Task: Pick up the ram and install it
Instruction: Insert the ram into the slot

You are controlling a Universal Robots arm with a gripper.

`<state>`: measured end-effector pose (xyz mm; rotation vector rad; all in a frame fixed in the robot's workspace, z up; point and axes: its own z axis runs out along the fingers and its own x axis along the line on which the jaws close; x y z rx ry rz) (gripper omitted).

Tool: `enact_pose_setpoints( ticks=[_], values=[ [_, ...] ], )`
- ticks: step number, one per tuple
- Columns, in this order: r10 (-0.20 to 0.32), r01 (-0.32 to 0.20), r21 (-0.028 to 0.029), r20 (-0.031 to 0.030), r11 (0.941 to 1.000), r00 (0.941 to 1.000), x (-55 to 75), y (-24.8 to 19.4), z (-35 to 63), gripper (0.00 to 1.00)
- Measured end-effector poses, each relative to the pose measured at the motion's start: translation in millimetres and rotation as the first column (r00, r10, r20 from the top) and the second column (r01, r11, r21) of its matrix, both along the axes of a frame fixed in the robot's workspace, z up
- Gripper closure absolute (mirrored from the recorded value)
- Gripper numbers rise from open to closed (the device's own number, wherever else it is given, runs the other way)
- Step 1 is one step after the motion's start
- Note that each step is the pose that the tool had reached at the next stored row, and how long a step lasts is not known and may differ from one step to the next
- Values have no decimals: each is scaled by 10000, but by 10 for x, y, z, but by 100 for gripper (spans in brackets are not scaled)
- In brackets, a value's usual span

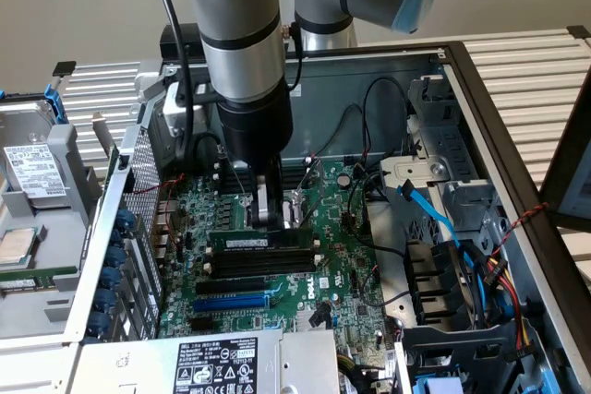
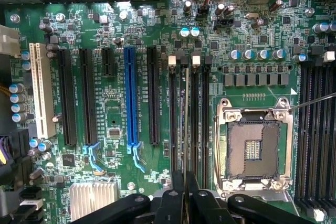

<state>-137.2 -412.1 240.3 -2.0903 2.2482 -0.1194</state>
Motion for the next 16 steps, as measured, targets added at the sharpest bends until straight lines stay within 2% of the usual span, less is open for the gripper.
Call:
enact_pose_setpoints(
  ticks=[3, 11, 16],
  values=[
    [57, -57, 0, 1, 10000, 10000, -1, -15, -3, 87],
    [401, -401, -1, 2, 9992, 9992, -2, -20, -28, 87],
    [497, -497, -8, 47, 9988, 9988, -2, -21, -51, 87]
  ],
)
